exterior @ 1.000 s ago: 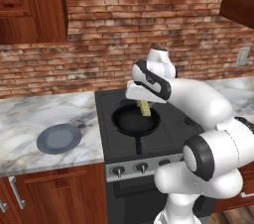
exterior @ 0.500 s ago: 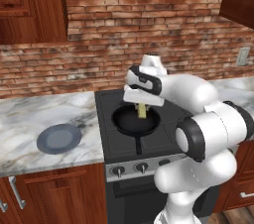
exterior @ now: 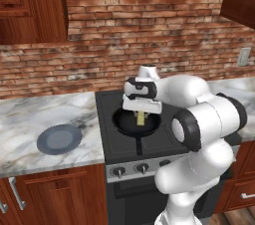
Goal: Pick up the butter stick and place it in the pan. Then turn on the burner for the pan.
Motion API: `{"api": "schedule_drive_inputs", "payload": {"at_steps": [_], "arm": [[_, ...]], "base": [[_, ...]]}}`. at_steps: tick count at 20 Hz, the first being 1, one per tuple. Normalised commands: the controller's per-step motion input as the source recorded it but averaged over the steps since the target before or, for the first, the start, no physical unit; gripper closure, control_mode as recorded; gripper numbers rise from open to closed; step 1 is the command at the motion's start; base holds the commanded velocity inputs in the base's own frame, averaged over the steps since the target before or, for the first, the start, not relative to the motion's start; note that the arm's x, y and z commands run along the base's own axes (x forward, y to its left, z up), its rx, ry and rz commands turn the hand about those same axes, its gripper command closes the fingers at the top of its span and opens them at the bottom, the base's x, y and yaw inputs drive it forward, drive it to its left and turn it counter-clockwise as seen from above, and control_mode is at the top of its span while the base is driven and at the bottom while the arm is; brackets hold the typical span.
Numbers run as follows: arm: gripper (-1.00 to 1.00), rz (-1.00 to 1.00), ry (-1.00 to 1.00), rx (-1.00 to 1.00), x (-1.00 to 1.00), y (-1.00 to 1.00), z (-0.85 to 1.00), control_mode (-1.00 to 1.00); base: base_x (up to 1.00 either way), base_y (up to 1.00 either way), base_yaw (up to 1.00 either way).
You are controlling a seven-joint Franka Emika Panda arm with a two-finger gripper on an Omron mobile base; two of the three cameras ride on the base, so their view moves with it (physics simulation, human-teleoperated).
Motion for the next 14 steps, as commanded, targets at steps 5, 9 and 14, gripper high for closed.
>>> {"api": "schedule_drive_inputs", "payload": {"at_steps": [5,9,14], "arm": [[1.00,0.00,0.00,0.00,0.32,-0.01,-0.20,-1.00],[1.00,0.00,0.00,0.00,0.17,0.00,-0.23,-1.00],[1.00,0.00,0.00,0.00,0.04,0.00,-0.22,-1.00]], "base": [[0.00,0.00,0.00],[0.00,0.00,0.00],[0.00,0.00,0.00]]}}
